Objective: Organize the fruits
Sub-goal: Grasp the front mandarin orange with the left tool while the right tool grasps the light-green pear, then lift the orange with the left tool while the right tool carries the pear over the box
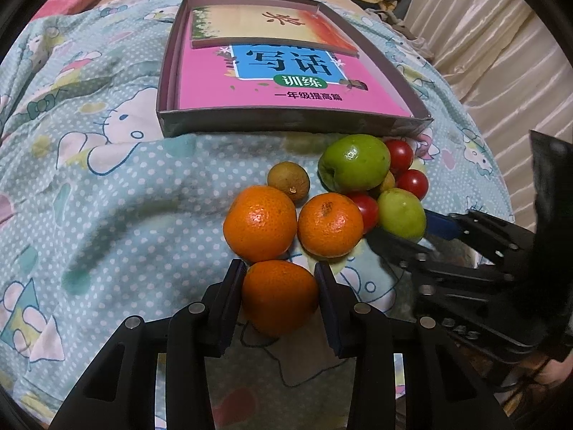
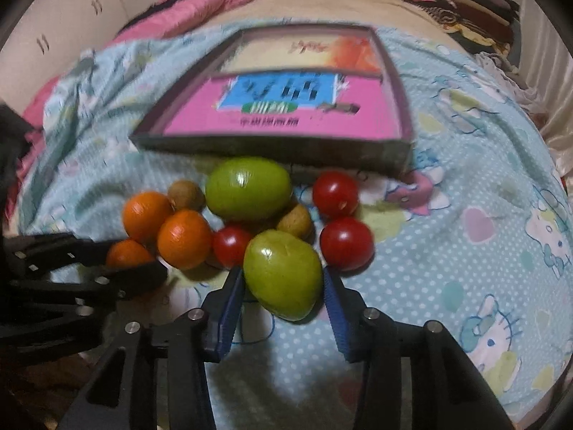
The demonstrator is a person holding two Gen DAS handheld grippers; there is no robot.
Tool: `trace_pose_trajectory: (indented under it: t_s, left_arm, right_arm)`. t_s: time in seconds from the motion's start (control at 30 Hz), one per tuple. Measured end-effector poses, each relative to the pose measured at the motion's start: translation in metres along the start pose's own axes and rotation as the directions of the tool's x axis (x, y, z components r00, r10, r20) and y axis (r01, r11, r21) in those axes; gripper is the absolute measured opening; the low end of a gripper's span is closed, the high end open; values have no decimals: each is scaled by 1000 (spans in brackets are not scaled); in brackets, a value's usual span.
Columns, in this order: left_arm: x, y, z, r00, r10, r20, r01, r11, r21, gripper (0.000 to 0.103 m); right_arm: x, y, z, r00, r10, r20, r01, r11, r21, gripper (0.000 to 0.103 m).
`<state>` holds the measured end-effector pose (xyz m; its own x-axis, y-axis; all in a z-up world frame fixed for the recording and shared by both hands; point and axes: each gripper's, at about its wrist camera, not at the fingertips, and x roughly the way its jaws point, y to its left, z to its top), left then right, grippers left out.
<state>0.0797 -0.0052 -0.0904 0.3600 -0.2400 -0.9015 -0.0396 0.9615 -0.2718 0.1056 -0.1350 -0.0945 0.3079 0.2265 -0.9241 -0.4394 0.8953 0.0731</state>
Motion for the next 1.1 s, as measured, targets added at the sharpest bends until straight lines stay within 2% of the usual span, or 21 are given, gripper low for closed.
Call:
trace_pose_trajectory:
  t_s: [0.17,0.3,0.5,0.67,1.1]
  left_arm:
    - [4,-4,1,1000,12,0,-12,1000,12,41]
    - [4,-6,1,1000,4,2,-5,1000,8,40]
    - [0,-3,2,999,-34,10,34,999,-12,39]
    - [-12,-2,2,999,-17,38,17,1000,-19,39]
    - [-46,-2,19,991,-15,132,20,999,-36,39]
  right_arm:
    - [1,4,1,999,9,38,-8,1000,-28,43]
    - [-10,-1,-2,996,53,70,-53,999,-4,43]
    - [-32,-6,1,984,95,152,-100,995,26,43]
    - [-43,-13,4,970,131,203,-146,988,56,43]
    - [-55,-19,16,957,126,260,-146,987,60,43]
